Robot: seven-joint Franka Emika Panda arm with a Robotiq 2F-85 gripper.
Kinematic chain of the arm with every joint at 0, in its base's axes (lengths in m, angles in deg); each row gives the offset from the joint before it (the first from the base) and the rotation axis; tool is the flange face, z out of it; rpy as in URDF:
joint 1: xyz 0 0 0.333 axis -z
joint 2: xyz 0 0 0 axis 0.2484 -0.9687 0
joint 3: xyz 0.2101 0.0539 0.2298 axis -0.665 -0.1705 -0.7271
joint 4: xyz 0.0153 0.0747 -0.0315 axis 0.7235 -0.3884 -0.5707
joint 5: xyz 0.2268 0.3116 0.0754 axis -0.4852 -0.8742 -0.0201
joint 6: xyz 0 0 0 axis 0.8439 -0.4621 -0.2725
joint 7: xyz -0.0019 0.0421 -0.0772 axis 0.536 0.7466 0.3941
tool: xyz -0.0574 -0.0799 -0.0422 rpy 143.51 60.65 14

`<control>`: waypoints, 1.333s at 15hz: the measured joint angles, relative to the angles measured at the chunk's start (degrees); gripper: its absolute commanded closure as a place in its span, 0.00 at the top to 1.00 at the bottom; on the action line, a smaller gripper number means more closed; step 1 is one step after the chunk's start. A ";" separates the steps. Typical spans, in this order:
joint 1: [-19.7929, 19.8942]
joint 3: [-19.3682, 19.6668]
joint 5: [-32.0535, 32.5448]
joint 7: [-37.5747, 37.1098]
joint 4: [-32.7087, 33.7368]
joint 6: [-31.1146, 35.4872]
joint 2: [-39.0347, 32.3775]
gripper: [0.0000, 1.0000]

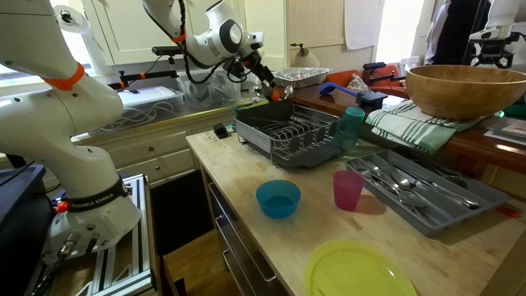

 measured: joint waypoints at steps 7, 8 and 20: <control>12.76 -13.50 -6.26 13.77 5.05 -10.82 -0.25 1.00; 14.62 -15.32 -6.26 14.74 5.62 -12.18 -0.39 1.00; 40.93 -43.98 0.28 12.71 5.57 -33.40 -16.13 1.00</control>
